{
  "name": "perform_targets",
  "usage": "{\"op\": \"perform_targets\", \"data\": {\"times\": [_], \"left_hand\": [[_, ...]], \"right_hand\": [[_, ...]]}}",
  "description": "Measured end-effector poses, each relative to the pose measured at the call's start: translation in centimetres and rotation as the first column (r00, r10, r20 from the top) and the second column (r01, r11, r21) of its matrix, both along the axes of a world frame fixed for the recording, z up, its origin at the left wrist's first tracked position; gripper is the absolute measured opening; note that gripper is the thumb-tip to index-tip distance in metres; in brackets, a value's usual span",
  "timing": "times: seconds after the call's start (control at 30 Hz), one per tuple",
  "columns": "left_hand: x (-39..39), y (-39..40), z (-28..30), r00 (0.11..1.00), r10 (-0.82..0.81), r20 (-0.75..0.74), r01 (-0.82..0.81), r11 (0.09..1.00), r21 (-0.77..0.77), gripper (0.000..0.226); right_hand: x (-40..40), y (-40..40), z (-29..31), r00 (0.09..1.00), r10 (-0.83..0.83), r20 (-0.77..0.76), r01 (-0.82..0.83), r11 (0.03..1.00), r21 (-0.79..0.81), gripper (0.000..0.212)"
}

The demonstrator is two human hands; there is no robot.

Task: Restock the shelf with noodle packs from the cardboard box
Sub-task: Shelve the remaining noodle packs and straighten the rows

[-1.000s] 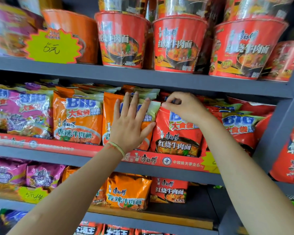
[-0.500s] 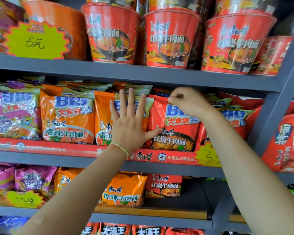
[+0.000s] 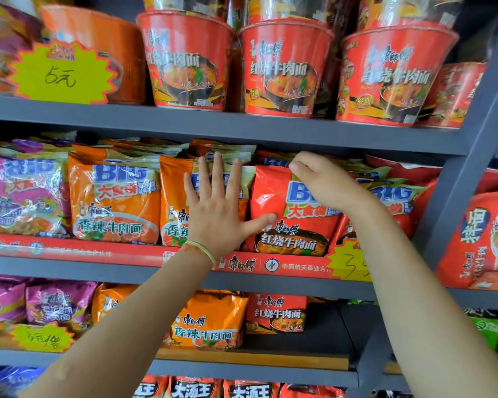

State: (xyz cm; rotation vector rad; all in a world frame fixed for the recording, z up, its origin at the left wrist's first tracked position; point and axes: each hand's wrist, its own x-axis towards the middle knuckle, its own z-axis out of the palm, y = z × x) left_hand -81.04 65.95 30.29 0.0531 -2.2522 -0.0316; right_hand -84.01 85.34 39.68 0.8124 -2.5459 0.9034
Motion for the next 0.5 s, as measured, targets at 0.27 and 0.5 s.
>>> {"op": "perform_targets", "data": {"times": [0.27,0.5], "left_hand": [[0.0,-0.2,-0.5,1.000,0.014,0.004,-0.013,0.994,-0.112,0.112],[1.5,3.7,-0.3,0.964,-0.226,-0.137,0.183,0.945,-0.270,0.083]], "right_hand": [[-1.5,-3.4,-2.2,0.868,-0.296,-0.400,0.379,0.913,0.148,0.027],[0.9,2.1,-1.9,0.656,-0.362,-0.662,0.359,0.922,-0.148,0.017]]}}
